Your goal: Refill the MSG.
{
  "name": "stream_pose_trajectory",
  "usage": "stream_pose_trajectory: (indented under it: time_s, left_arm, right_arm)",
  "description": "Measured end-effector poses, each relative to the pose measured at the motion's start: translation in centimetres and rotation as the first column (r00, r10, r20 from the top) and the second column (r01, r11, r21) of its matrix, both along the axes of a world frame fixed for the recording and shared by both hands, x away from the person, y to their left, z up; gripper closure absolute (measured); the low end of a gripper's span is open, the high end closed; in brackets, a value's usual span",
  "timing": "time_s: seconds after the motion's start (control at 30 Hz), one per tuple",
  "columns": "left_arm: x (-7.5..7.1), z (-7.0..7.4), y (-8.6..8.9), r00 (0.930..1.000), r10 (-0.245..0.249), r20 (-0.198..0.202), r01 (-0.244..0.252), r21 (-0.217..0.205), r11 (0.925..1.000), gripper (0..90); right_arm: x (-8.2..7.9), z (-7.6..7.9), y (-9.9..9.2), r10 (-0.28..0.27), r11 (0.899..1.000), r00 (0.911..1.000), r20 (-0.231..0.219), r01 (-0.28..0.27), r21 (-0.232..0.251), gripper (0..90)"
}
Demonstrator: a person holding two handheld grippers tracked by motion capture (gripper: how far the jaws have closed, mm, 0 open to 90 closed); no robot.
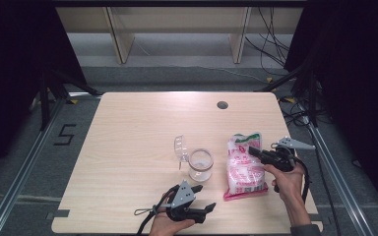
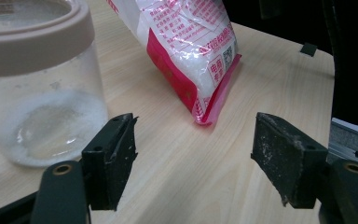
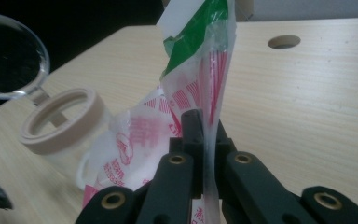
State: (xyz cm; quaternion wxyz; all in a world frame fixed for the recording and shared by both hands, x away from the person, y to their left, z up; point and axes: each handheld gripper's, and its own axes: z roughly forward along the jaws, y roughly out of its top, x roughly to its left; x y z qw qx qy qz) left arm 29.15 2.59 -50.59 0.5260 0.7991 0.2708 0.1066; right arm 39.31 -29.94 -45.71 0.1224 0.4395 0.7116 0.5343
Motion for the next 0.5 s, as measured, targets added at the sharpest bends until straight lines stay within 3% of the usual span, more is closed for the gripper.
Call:
stream_pose_trajectory:
  time_s: [0.03, 0.07, 0.1, 0.17, 0.27, 0.37, 0.4, 0.5]
  left_arm:
    - [-0.2, 0.0, -0.5, 1.0, 0.005, -0.006, -0.006, -0.033, 0.9994, 29.7]
    - [-0.2, 0.0, -0.5, 1.0, 0.005, -0.006, -0.006, -0.033, 0.9994, 29.8]
    - [-0.3, 0.0, -0.8, 1.0, -0.006, -0.003, 0.006, -0.038, 0.9993, 29.8]
    - [-0.4, 0.0, -1.3, 0.9998, -0.018, 0.011, 0.018, -0.009, 0.9998, 29.8]
    - [-0.2, 0.0, -2.2, 0.9999, -0.011, 0.009, 0.011, -0.006, 0.9999, 29.5]
    - [0.1, 0.3, -3.2, 0.9999, 0.0, 0.01, 0.0, -0.003, 1.0, 29.0]
    - [0.4, 0.3, -3.3, 0.9998, -0.002, 0.022, 0.002, -0.001, 1.0, 28.9]
    - [0.7, 0.2, -3.8, 0.9998, 0.015, 0.012, -0.015, -0.007, 0.9999, 28.8]
  right_arm:
    - [-0.4, 0.3, 0.1, -0.005, 1.0, 0.9999, -0.016, 0.005, 0.026, 90.0]
    - [-0.5, 0.4, -0.1, 0.007, 1.0, 0.9999, 0.015, -0.007, 0.013, 90.0]
    - [-0.9, 0.7, 0.0, 0.005, 0.999, 1.0, -0.002, -0.005, 0.043, 90.0]
    - [-1.5, 1.1, 0.0, 0.004, 0.999, 0.9996, 0.026, -0.005, 0.035, 90.0]
    - [-1.9, 1.5, 0.0, 0.003, 0.999, 0.9988, 0.049, -0.005, 0.046, 90.0]
    - [-2.7, 2.5, 0.0, 0.004, 0.999, 0.9951, 0.099, -0.008, 0.044, 90.0]
    - [-3.1, 2.9, 0.2, -0.001, 0.998, 0.9976, 0.07, -0.003, 0.062, 90.0]
    - [-3.2, 3.3, 0.3, 0.008, 0.999, 0.9954, 0.096, -0.012, 0.042, 90.0]
